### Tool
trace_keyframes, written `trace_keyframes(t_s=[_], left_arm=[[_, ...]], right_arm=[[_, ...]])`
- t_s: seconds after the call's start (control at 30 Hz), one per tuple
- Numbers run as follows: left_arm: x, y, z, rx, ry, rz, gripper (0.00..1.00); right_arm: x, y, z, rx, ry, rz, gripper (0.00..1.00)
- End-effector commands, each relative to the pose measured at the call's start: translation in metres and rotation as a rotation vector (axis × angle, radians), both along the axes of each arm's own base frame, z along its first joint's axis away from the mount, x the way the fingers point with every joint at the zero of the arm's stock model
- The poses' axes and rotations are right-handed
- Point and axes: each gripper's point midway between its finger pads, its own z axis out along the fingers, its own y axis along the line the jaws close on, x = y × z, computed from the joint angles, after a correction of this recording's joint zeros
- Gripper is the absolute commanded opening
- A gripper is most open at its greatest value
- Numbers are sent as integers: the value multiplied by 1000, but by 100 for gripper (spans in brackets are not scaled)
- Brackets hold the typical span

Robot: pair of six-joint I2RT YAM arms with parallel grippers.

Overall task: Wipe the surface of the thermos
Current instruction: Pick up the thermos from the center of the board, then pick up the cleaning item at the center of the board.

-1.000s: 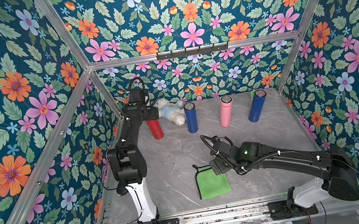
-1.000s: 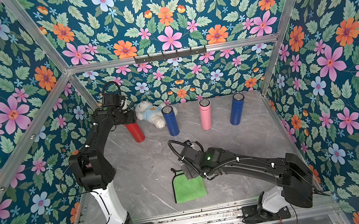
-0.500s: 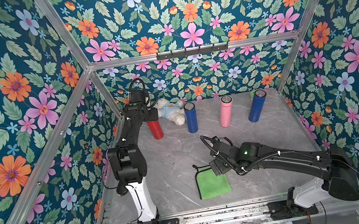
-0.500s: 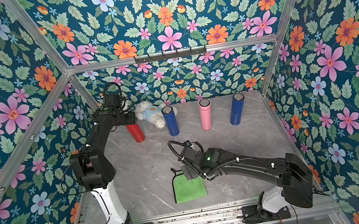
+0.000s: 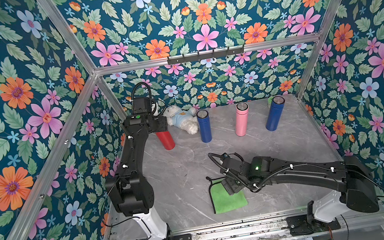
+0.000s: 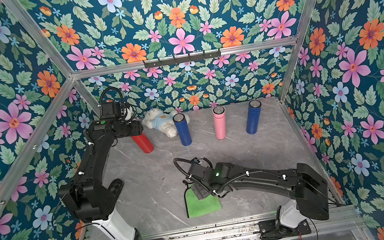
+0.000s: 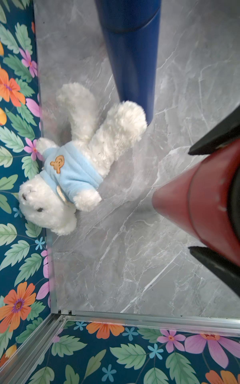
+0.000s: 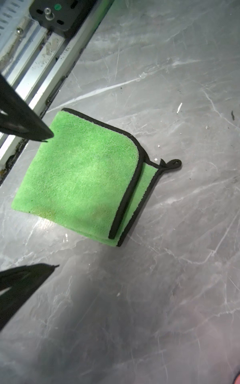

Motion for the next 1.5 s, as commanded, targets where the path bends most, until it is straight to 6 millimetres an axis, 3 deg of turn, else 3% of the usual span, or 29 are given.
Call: trace_keyframes(t_s=[0.0, 0.23, 0.27, 0.37, 0.6, 0.87, 0.9, 1.0, 1.1, 1.17, 1.27, 1.47], left_arm=[[-15, -16, 10, -6, -6, -46, 0], [-52, -31, 6, 62, 52, -81, 0], [-56, -29, 4, 82, 62, -75, 0], [-64, -28, 4, 95, 65, -74, 0], [-72, -31, 9, 73, 44, -89, 0], [-74, -38, 12, 42, 26, -114, 0], [-74, -39, 11, 37, 26, -119, 0], [-75, -43, 8, 21, 27, -135, 0], [-77, -47, 6, 16, 23, -150, 0], [-79, -53, 6, 7, 20, -175, 0], [-85, -67, 6, -2, 21, -238, 0], [-94, -113, 9, -34, -40, -412, 0]], right_arm=[[-9, 12, -7, 24, 46, -8, 89], [-16, 33, -38, 29, 101, -8, 85], [-17, 36, -53, 6, 121, -9, 85], [-16, 41, -71, -15, 139, -17, 85], [-15, 26, -106, -156, 172, -78, 80], [-29, 8, -131, -197, 242, -114, 48], [-31, 7, -133, -202, 251, -114, 42], [-33, 0, -142, -224, 297, -127, 3], [-31, -7, -146, -213, 322, -148, 0], [-25, -9, -142, -157, 331, -170, 0], [-13, -10, -113, -22, 291, -179, 0], [13, -15, -17, 407, 210, -167, 0]])
